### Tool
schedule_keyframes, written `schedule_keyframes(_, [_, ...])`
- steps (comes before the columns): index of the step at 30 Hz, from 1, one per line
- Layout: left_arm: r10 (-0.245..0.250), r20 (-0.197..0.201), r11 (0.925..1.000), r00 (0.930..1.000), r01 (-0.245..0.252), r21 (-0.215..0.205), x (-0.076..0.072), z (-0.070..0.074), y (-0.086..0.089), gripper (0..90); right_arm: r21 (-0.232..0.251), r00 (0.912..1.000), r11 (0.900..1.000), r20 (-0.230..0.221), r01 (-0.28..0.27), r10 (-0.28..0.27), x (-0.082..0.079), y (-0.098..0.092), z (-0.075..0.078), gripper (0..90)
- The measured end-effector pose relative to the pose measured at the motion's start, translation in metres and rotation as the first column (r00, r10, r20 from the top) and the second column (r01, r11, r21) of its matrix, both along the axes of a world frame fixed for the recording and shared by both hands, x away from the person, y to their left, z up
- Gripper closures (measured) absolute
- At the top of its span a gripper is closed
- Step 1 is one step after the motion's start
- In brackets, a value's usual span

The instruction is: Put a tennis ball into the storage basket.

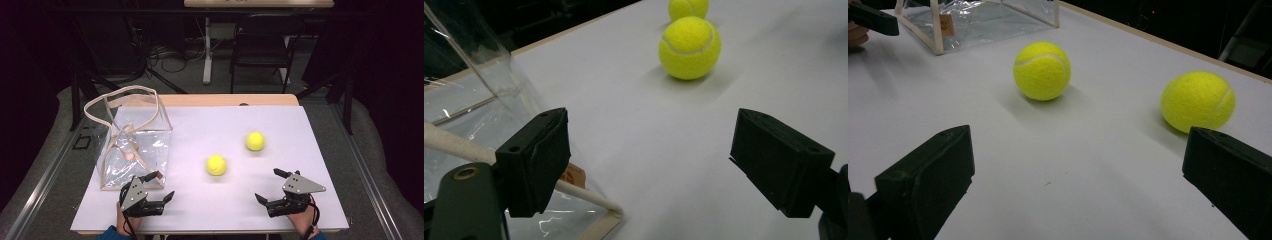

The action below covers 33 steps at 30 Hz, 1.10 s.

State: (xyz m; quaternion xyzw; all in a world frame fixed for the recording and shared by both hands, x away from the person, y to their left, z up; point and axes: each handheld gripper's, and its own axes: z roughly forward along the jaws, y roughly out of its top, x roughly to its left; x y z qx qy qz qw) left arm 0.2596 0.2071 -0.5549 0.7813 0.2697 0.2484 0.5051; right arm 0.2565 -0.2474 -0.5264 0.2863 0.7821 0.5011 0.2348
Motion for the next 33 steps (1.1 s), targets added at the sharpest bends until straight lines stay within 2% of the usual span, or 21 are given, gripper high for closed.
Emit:
schedule_keyframes(7, [0.011,0.005,0.9999,0.9999,-0.011,0.003,-0.001,0.0,0.0,15.9,-0.006,0.9997,1.0,-0.026,0.002,-0.002,0.003,0.005,0.002,0.0])
schedule_keyframes(13, [0.003,0.001,1.0,1.0,-0.003,0.005,-0.001,0.001,-0.001,15.9,-0.023,0.9956,1.0,-0.092,0.014,-0.016,0.012,0.012,0.008,0.0])
schedule_keyframes(16, [0.003,0.001,1.0,1.0,-0.003,0.004,0.0,0.0,-0.001,15.9,-0.031,0.9949,0.999,-0.1,0.007,-0.01,0.015,0.015,0.009,0.0])
schedule_keyframes(17, [-0.001,0.004,1.0,1.0,0.001,0.009,0.0,0.001,-0.002,15.9,-0.049,0.9934,0.999,-0.114,0.0,-0.006,0.018,0.019,0.008,0.0])
schedule_keyframes(33, [-0.006,-0.002,0.9999,1.0,0.006,0.012,0.001,0.0,-0.002,15.9,-0.112,0.9856,0.993,-0.168,-0.041,0.021,0.037,0.04,0.011,0.0])
